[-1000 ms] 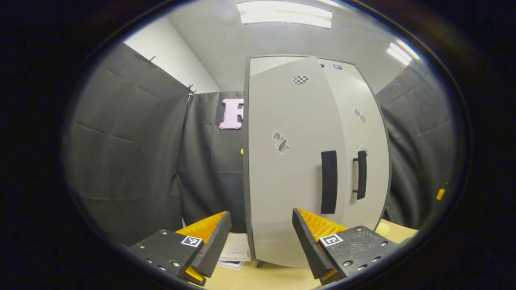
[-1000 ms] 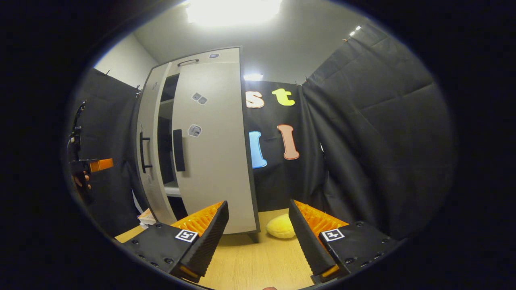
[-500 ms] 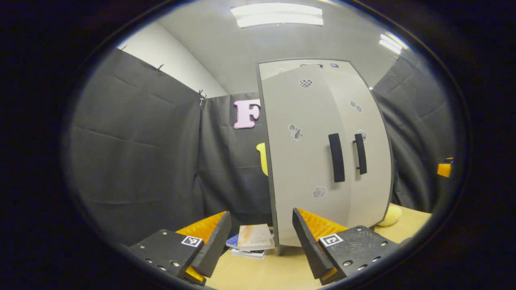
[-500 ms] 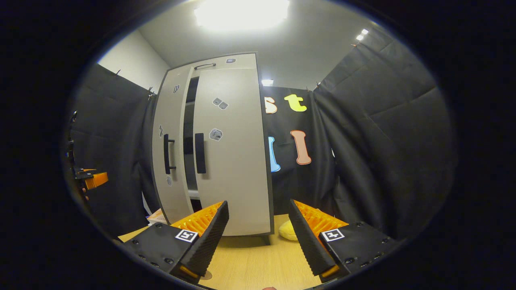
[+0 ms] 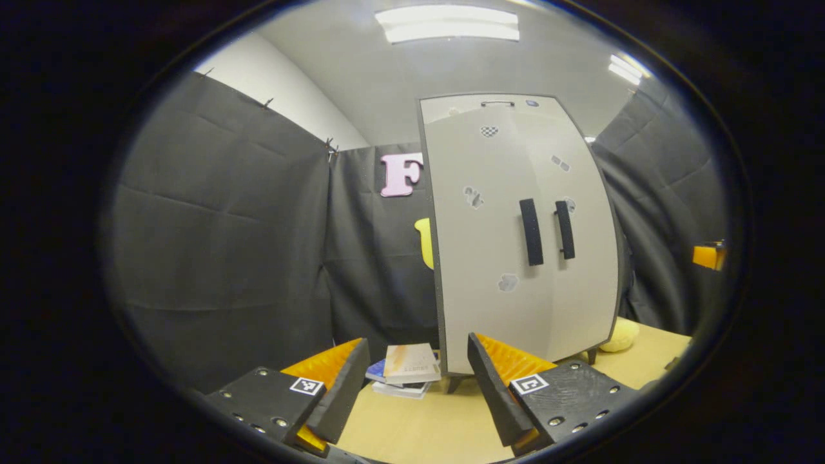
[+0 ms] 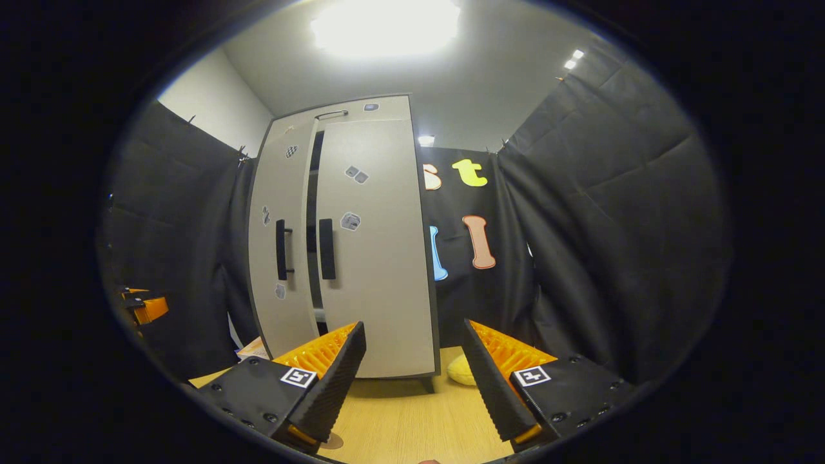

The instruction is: Grasp the bottle in the cabinet with the left hand and place it on the coaster, then close the right door with the right hand and the left door with the left hand.

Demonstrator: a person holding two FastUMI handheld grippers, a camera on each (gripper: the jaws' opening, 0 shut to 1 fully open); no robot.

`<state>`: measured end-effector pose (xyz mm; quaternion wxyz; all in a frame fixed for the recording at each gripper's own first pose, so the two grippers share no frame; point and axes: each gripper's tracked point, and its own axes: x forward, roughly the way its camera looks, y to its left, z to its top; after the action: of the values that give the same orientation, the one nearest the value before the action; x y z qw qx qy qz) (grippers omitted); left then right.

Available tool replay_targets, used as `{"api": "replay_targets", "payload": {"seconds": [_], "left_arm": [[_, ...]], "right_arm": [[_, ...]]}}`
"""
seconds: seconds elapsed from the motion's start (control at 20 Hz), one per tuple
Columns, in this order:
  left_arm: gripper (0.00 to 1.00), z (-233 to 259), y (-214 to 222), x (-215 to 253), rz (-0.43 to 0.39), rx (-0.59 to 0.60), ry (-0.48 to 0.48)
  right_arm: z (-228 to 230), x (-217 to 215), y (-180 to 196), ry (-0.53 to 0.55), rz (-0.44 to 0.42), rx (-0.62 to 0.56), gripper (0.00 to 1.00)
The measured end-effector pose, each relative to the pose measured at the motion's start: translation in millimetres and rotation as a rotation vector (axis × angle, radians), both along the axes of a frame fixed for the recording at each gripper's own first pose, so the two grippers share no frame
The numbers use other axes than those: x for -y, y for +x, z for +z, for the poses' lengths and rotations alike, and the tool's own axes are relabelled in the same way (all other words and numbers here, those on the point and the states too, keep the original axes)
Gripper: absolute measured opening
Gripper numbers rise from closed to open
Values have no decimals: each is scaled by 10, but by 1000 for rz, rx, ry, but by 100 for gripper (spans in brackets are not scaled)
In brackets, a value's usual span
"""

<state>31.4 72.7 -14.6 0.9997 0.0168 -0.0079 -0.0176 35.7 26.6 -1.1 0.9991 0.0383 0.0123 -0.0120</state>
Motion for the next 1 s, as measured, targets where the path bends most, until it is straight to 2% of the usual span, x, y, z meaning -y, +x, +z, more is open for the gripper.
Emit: {"api": "replay_targets", "payload": {"seconds": [0.15,0.2,0.35,0.4,0.75,0.8,0.85,0.9,0.95,1.0], "left_arm": [[94,-70,-46,-17,4,-9,16],[89,-60,-39,-17,7,-8,17],[89,-72,-42,-25,13,-8,1],[89,-77,-38,-29,16,-9,-2],[89,-82,-33,-41,14,-7,13],[94,-87,-35,-42,12,-12,15],[89,-88,-33,-35,9,-17,16],[94,-89,-34,-30,6,-22,14],[89,-95,-39,-35,1,-24,13],[89,-93,-34,-39,-1,-20,15]], "right_arm": [[-39,-34,26,-15,10,-12,95],[-45,-37,31,-14,11,-15,95],[-92,-52,59,-8,18,-30,92],[-88,-50,59,-7,17,-32,95],[-87,-43,97,-27,9,-32,95],[-97,-37,109,-28,8,-35,95],[-91,-31,117,-27,7,-39,95],[-86,-33,123,-24,6,-38,95],[-89,-33,128,-24,5,-38,95],[-101,-39,126,-25,5,-39,95]]}}
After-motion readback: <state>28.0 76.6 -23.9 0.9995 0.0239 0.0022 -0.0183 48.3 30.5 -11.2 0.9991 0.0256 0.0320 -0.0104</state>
